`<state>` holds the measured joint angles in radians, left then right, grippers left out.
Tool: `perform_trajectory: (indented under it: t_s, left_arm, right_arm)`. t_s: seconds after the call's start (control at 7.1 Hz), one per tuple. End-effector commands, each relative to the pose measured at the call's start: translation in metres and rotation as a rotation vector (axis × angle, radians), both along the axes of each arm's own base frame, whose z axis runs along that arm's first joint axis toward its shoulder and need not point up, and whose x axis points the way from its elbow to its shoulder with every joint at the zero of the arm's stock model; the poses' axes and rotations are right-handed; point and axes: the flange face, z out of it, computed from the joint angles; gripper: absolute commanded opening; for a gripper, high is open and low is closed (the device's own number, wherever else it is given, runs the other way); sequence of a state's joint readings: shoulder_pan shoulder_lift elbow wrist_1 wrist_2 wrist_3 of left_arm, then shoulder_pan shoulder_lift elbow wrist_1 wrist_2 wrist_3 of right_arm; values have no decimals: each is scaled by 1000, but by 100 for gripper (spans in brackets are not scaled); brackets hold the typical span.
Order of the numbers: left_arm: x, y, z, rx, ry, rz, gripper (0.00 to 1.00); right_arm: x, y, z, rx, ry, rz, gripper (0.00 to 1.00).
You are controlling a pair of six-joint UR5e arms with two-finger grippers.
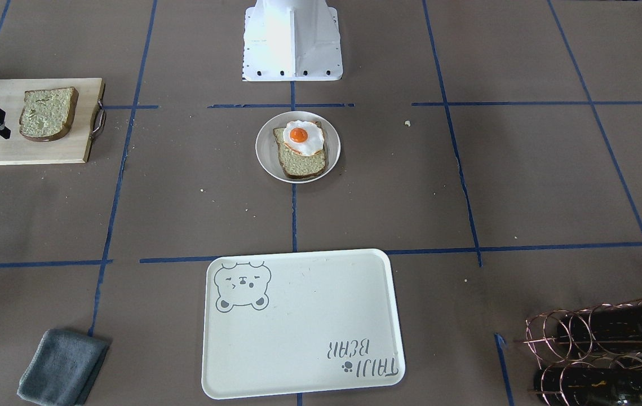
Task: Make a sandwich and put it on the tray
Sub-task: 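Move the right gripper toward the bread slice on the wooden board, then grasp the bread slice on the board with the right gripper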
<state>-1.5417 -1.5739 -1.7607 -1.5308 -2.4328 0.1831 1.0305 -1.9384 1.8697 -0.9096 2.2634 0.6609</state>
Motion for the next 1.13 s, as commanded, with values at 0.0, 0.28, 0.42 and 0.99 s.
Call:
perform_trajectory:
  t_s: [0.0,0.28,0.42,0.99]
  left_arm:
    - [0,0,-2,4,5,0,100]
    - [0,1,-1,3,5,0,100]
    - [0,1,-1,3,3,0,100]
    - [0,2,-1,3,5,0,100]
  right_arm:
    - [-3,32,29,-34,-54,51,100]
    - [-34,52,27,-79,-75,22,100]
    - [-39,60,38,-89,-52,4,96]
    - [-44,68,47,-105,-35,-20,73]
